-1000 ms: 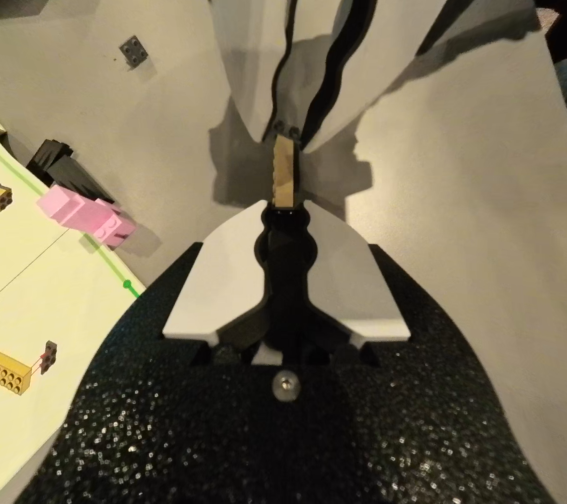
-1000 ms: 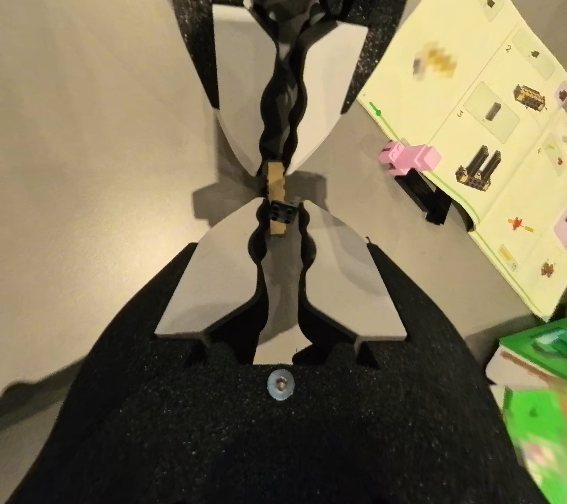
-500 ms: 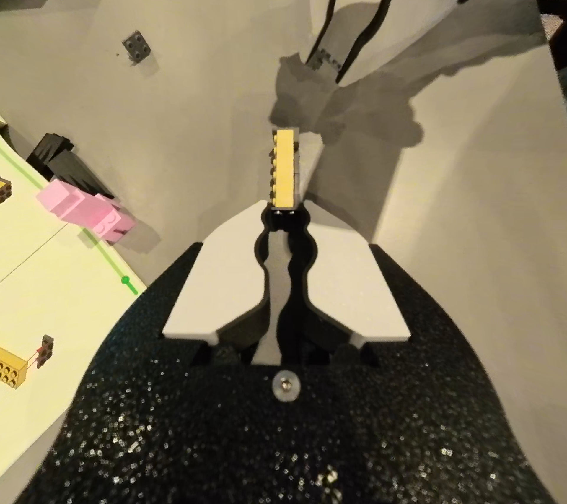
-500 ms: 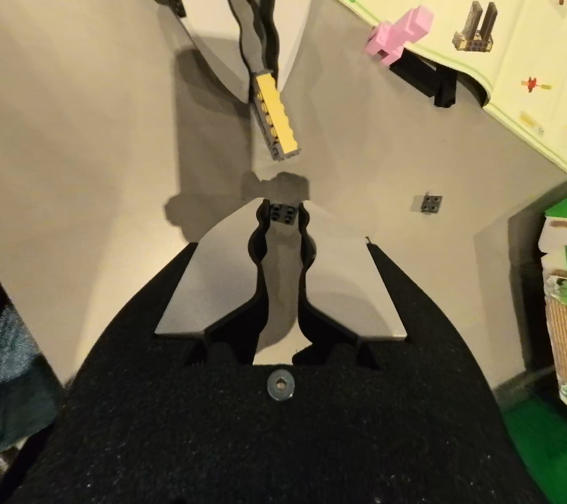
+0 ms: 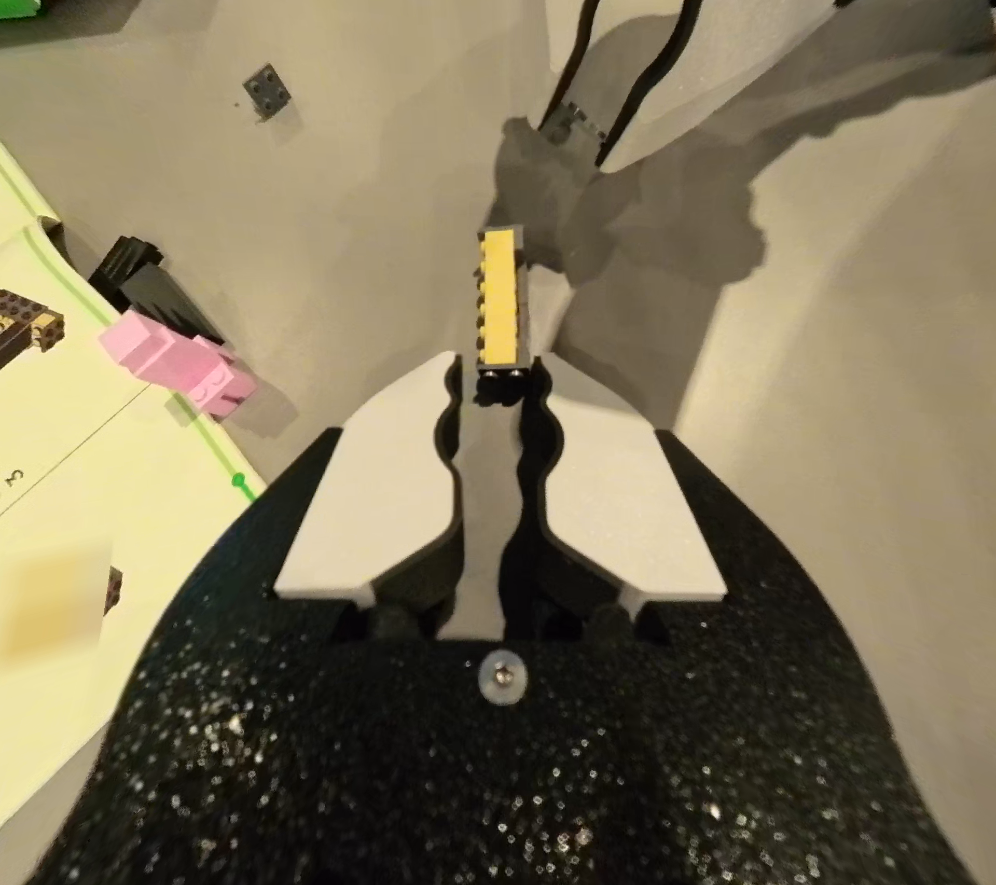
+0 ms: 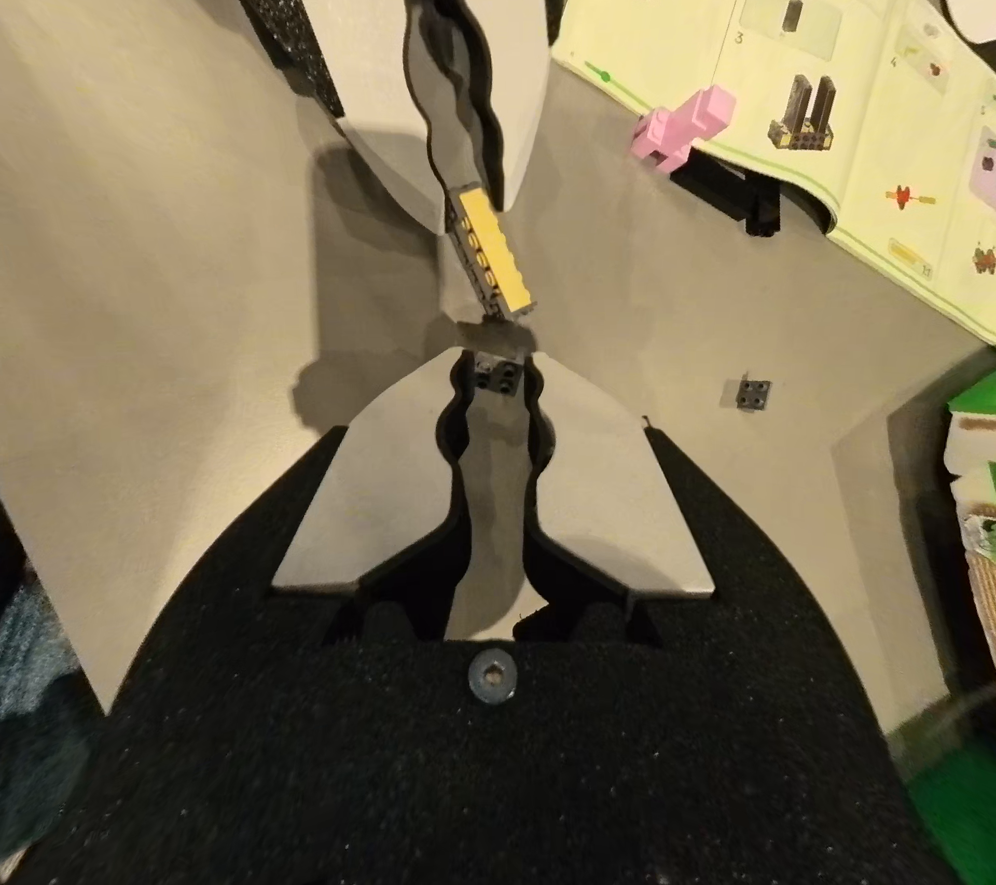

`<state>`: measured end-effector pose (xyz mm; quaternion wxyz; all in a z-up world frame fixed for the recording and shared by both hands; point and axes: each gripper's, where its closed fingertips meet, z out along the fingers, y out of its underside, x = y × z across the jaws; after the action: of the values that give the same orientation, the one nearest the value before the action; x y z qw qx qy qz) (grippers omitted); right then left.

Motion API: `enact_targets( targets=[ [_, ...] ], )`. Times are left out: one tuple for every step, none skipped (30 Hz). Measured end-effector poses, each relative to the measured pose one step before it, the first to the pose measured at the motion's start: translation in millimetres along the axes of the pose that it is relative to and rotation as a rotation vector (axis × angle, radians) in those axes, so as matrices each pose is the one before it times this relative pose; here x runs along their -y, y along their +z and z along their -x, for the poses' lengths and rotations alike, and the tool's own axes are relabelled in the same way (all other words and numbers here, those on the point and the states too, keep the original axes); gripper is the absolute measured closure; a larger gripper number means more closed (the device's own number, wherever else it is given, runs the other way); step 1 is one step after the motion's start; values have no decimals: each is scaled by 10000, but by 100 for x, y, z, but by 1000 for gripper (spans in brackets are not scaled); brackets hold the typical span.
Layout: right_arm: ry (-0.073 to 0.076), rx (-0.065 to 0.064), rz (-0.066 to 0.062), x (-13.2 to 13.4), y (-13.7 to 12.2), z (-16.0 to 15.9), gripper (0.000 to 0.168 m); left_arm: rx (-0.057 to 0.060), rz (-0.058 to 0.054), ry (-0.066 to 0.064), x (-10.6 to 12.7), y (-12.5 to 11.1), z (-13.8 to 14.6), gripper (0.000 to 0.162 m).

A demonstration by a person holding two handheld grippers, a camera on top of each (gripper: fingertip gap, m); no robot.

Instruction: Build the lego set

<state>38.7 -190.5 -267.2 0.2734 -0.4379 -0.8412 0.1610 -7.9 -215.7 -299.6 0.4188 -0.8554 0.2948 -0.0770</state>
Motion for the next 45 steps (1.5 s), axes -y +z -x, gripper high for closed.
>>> enact_targets(
  targets=[
    [21,-47,-93,167,-14,-87,151,27,-19,2,-12,-70,-9,133],
    [28,-66,-93,180,-13,-151,151,22,-36,-16,-18,-106,-18,129],
    [28,-88,-108,200,-17,-205,151,51,-59,-35,-45,-185,43,126],
    [50,-118,-148,280,-30,-269,151,68,-92,-41,-41,-252,98,123],
    [107,-113,-204,379,-52,-309,151,115,-140,-34,22,-325,228,121],
    [164,-75,-243,452,-53,-299,151,178,-229,0,196,-389,383,119],
    [216,-50,-290,551,-55,-305,151,209,-332,55,400,-422,453,118],
    [247,-23,-327,633,-54,-301,151,238,-417,111,541,-473,501,117],
    [273,-5,-339,684,-54,-318,151,254,-490,180,633,-497,491,117],
    [291,14,-346,715,-28,-309,151,261,-541,250,675,-511,446,117],
    [303,36,-325,685,4,-277,151,273,-524,299,644,-493,410,118],
    [289,83,-293,639,50,-211,151,256,-446,335,539,-434,352,120],
    [282,100,-265,580,86,-153,151,238,-349,340,421,-365,289,121],
    [252,92,-240,510,123,-134,151,229,-248,312,302,-252,257,122],
    [179,107,-188,395,152,-54,151,192,-159,268,189,-179,177,122],
    [99,93,-115,255,178,0,151,148,-108,205,138,-100,108,123],
    [23,33,-27,95,169,-31,151,146,-79,133,103,-61,91,124],
    [-66,-16,51,-35,177,-69,151,150,-36,84,47,-23,101,124],
    [-121,-50,71,-74,165,-106,151,108,-20,75,37,-10,57,124],
    [-120,-59,59,-71,153,-127,151,64,-40,71,44,-10,5,124],
    [-68,-51,54,-53,153,-135,151,50,-45,45,38,2,-26,124],
    [-28,10,22,-15,148,-75,151,43,-18,18,-21,31,-13,125],
    [8,66,-19,18,155,2,151,24,36,7,-108,62,-33,125],
    [43,63,-22,23,152,-20,151,-8,73,7,-192,91,-53,125],
    [53,48,-31,14,146,-33,151,-12,45,7,-151,70,-58,126],
    [55,89,-34,28,127,20,151,10,6,-8,-95,44,-7,126],
    [68,109,-42,49,90,61,151,34,-16,-10,-34,17,54,126],
    [82,116,-42,64,75,67,151,50,-40,-4,40,-22,87,126],
    [90,164,-41,66,37,143,151,58,-67,-4,110,-57,101,126],
    [132,198,-55,83,28,179,151,71,-107,12,194,-72,98,125],
    [206,262,-72,84,21,250,151,61,-131,52,254,-88,59,125],
    [318,391,-118,116,26,393,151,41,-127,93,291,-78,-6,125],
    [441,537,-172,158,31,542,151,51,-125,135,317,-73,-43,125],
    [588,628,-194,180,36,616,151,18,-131,190,361,-59,-132,124],
    [647,707,-165,132,42,662,151,-11,-114,240,374,-38,-227,124],
    [658,691,-148,98,62,601,151,45,-89,271,363,-27,-173,124],
    [633,687,-113,37,72,609,151,66,-79,292,360,-21,-172,124],
    [627,564,-59,-17,77,420,151,19,-71,295,337,-5,-235,125],
    [580,524,-37,-44,83,401,151,-7,-45,262,270,15,-253,127],
    [498,482,-71,1,56,404,151,-11,-3,208,169,45,-233,128],
    [423,414,-50,-30,28,361,151,-57,28,164,75,57,-247,129],
    [356,303,-38,-24,5,235,151,-80,26,126,33,57,-247,130],
    [274,186,-26,-43,-14,109,151,-36,-8,83,61,35,-174,131],
    [219,106,-6,-67,-28,28,151,-23,-44,48,126,4,-117,133],
    [180,67,12,-92,-23,-12,151,-15,-54,31,150,-6,-87,136]
  ],
)
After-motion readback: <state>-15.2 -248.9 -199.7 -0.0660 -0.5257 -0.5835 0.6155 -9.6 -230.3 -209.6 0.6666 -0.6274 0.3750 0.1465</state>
